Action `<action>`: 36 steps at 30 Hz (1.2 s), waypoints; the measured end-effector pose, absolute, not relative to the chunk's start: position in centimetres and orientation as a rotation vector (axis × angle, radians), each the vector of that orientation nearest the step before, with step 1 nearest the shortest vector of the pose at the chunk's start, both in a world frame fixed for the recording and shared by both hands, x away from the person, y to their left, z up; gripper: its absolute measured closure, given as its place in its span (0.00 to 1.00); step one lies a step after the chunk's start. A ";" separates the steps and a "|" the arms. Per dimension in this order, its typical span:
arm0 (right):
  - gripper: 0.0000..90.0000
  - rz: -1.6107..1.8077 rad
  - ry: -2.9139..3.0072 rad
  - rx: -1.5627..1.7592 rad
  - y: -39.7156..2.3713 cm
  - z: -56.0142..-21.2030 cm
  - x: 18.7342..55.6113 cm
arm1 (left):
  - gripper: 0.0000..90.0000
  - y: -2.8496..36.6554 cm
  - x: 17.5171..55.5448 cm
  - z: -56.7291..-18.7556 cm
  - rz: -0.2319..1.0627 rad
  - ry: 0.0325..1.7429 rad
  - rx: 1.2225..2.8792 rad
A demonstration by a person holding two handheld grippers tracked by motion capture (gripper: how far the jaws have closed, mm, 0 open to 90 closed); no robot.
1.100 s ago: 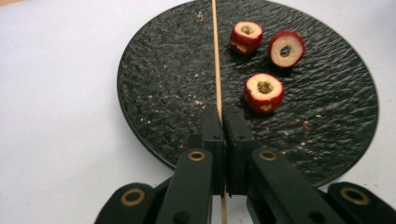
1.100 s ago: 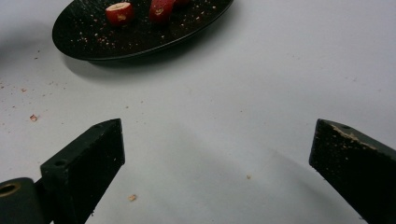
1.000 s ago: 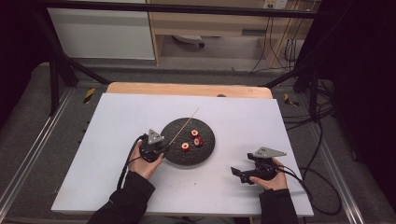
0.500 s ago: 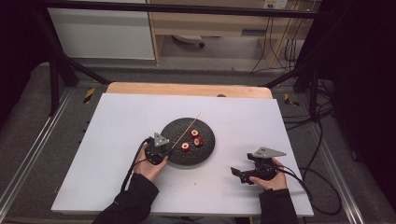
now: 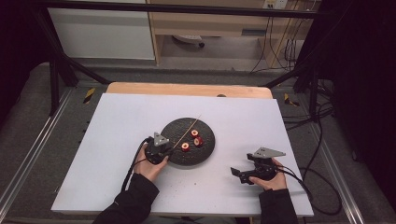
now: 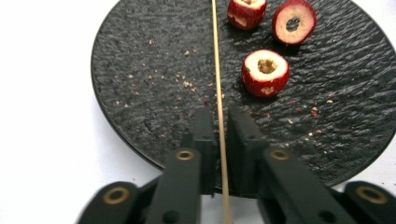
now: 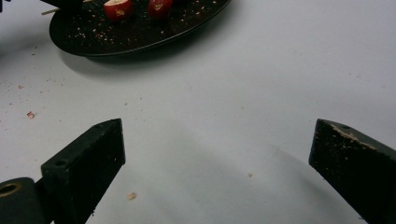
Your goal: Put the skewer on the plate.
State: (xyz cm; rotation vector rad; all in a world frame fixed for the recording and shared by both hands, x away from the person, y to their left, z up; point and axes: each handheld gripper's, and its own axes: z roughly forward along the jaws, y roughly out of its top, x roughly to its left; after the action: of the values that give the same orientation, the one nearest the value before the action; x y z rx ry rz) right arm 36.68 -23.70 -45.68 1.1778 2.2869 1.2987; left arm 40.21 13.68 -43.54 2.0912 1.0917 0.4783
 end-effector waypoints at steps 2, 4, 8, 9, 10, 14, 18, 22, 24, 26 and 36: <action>0.05 1.300 2.288 1.175 -23.7 -45.7 36.7 | 0.85 14.0 40.2 -43.3 0.467 1.077 2.071; 0.05 1.301 2.288 1.180 -23.7 -45.7 36.6 | 0.79 14.3 40.1 -43.0 0.451 1.064 2.067; 0.05 1.301 2.289 1.180 -23.7 -45.6 36.6 | 0.66 15.3 39.8 -42.3 0.422 1.034 2.056; 0.05 1.304 2.287 1.186 -23.7 -45.6 36.6 | 0.64 15.6 39.7 -42.1 0.421 1.026 2.052; 0.05 1.303 2.287 1.185 -23.7 -45.6 36.6 | 0.61 15.9 39.6 -41.9 0.425 1.017 2.053; 0.05 1.301 2.291 1.181 -23.7 -45.7 36.6 | 0.50 17.3 39.0 -41.4 0.418 0.997 2.039; 0.04 1.302 2.291 1.182 -23.7 -45.6 36.6 | 0.39 18.9 38.3 -41.0 0.440 0.969 2.041; 0.04 1.304 2.289 1.182 -23.7 -45.6 36.6 | 0.27 20.5 37.5 -41.0 0.464 0.962 2.031; 0.04 1.302 2.289 1.182 -23.7 -45.6 36.6 | 0.22 21.3 37.1 -41.1 0.472 0.962 2.027; 0.04 1.303 2.290 1.185 -23.7 -45.6 36.6 | 0.18 22.2 36.7 -41.3 0.478 0.967 2.016; 0.04 1.293 2.297 1.178 -23.7 -45.6 36.6 | 0.09 26.2 35.6 -43.7 0.491 1.009 1.991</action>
State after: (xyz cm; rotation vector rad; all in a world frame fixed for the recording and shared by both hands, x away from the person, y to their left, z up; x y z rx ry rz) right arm 36.56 -23.74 -45.60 1.1776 2.2966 1.2932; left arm 35.56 26.17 -43.69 1.9913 1.0088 0.4913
